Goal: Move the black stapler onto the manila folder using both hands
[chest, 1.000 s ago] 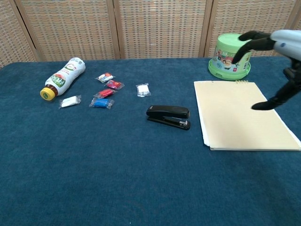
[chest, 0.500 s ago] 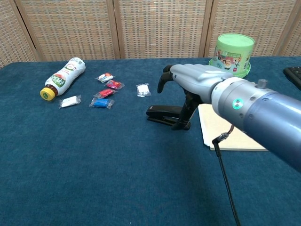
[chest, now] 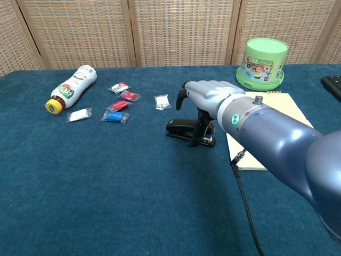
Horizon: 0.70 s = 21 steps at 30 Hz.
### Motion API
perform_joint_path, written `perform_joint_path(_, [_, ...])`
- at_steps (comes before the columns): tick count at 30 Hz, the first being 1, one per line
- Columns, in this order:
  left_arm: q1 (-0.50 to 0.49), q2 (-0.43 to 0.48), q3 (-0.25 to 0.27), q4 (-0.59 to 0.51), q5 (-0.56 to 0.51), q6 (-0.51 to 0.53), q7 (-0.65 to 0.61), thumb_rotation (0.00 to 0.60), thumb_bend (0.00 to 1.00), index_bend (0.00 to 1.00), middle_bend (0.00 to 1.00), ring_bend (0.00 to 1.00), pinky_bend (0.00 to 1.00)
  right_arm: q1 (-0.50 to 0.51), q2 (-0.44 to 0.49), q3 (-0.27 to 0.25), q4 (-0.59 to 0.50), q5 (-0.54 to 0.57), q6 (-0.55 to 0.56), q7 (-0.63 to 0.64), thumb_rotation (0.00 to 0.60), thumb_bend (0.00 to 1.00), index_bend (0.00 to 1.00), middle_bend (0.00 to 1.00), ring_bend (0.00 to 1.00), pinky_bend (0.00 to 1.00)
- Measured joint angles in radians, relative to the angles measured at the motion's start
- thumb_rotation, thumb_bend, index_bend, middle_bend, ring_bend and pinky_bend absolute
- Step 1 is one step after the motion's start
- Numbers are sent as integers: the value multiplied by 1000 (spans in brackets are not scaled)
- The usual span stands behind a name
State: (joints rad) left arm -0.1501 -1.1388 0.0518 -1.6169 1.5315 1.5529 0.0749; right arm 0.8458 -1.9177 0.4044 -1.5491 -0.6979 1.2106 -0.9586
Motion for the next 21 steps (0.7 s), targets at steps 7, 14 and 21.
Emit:
perform_joint_path(7, [-2, -4, -17, 8, -16, -30, -3, 600, 242, 51, 0, 0, 0, 28, -11, 5, 123, 32, -47, 35, 600, 249, 315, 36, 0, 153])
perform_joint_path(14, [-6, -8, -26, 9, -23, -64, 2, 600, 242, 52, 0, 0, 0, 66, -34, 13, 224, 58, -96, 76, 600, 263, 335, 55, 0, 163])
perform_joint_path(21, [-7, -9, -39, 16, -36, -85, -7, 600, 244, 55, 0, 0, 4, 101, -66, 11, 305, 63, -114, 95, 600, 294, 378, 93, 0, 194])
